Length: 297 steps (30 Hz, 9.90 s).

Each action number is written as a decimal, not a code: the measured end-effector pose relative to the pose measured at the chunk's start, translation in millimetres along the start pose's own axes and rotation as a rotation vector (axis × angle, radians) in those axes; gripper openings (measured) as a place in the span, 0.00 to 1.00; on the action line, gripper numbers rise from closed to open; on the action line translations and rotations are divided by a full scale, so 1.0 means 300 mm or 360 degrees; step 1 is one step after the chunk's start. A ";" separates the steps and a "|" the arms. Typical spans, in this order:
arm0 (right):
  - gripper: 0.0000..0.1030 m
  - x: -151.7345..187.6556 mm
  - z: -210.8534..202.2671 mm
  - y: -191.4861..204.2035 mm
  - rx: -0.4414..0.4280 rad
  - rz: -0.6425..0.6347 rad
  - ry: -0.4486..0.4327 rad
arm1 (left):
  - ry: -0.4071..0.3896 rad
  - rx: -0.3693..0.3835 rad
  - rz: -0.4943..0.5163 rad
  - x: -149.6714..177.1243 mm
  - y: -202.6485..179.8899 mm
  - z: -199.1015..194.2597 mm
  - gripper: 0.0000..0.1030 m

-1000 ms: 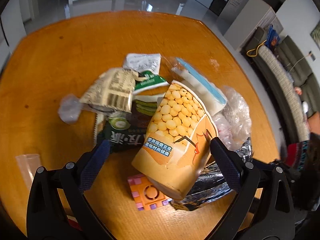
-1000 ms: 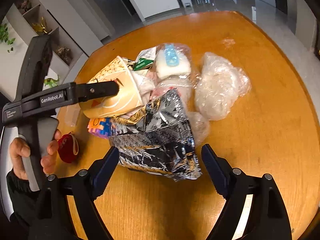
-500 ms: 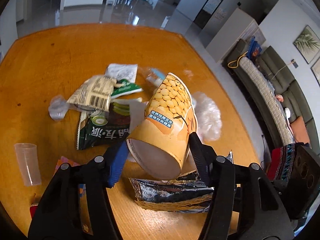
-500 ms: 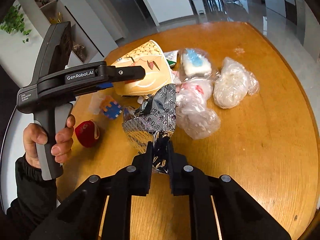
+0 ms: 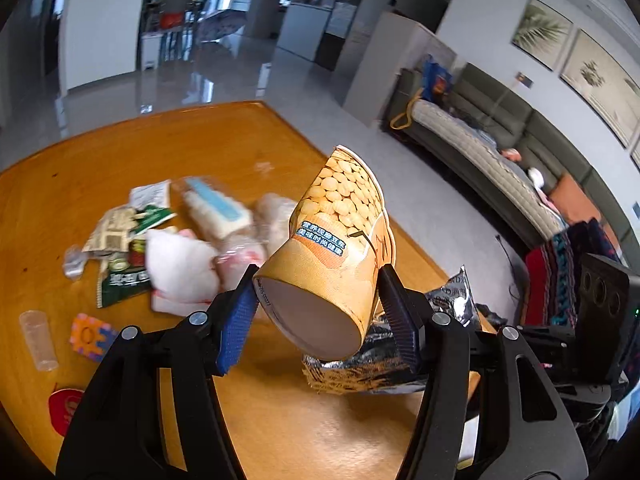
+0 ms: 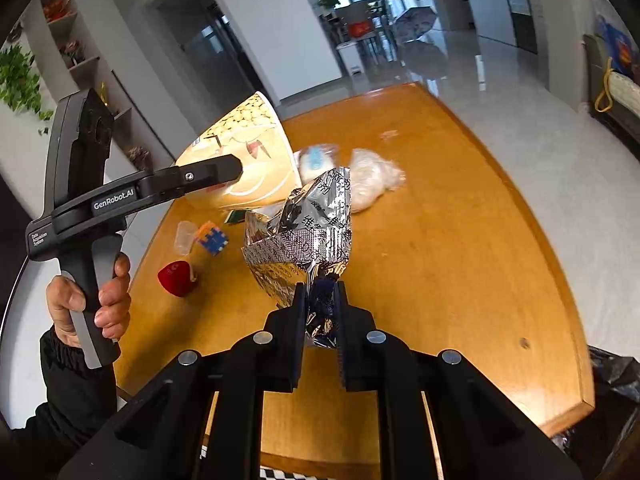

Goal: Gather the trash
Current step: 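Carry the cup and foil bag to the trash bag and release both, then grasp the white glove with the left tool while the right tool grasps a plastic bag, then carry the glove and plastic bag to the trash bag and release both, then grasp the bagged blue-handled sponge with the left tool while the right tool grasps a clear plastic bag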

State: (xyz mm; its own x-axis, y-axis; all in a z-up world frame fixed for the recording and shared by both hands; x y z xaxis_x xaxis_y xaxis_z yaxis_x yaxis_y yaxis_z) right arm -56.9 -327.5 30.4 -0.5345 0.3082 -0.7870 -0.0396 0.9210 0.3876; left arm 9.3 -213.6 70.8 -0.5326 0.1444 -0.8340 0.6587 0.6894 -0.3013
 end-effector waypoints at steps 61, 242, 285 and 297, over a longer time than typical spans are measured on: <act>0.73 0.505 -0.891 -0.957 0.1419 0.0585 -0.0145 | 0.0562 0.0638 0.0549 0.569 -1.156 0.470 0.94; 0.63 0.414 -0.753 -0.886 0.1254 0.0461 -0.0029 | 0.0431 0.0545 0.0617 0.503 -1.075 0.465 0.94; 0.64 -0.097 0.348 -0.135 0.0349 -0.0078 0.0167 | 0.0341 -0.0510 -0.0100 0.270 0.270 0.319 0.94; 0.64 -0.153 0.691 -0.119 0.0423 -0.0010 0.0215 | 0.0203 -0.0574 -0.0180 0.263 0.444 0.174 0.44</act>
State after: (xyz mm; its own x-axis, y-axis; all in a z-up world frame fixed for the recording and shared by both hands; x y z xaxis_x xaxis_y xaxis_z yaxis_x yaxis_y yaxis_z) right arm 144.0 -325.2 -46.7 -0.6431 0.2844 -0.7110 0.1699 0.9583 0.2296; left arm 82.8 -147.5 -59.4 -0.6677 0.1249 -0.7338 0.3756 0.9077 -0.1873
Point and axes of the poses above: each gripper's, at about its wrist camera, not at the fingertips, and z roughly the way its jaws point, y to its left, x to its underside, the point moved 9 cm from there along z, roughly the way its jaws point, and after that the axes turned 15 degrees about -y, right-handed, at the moved point
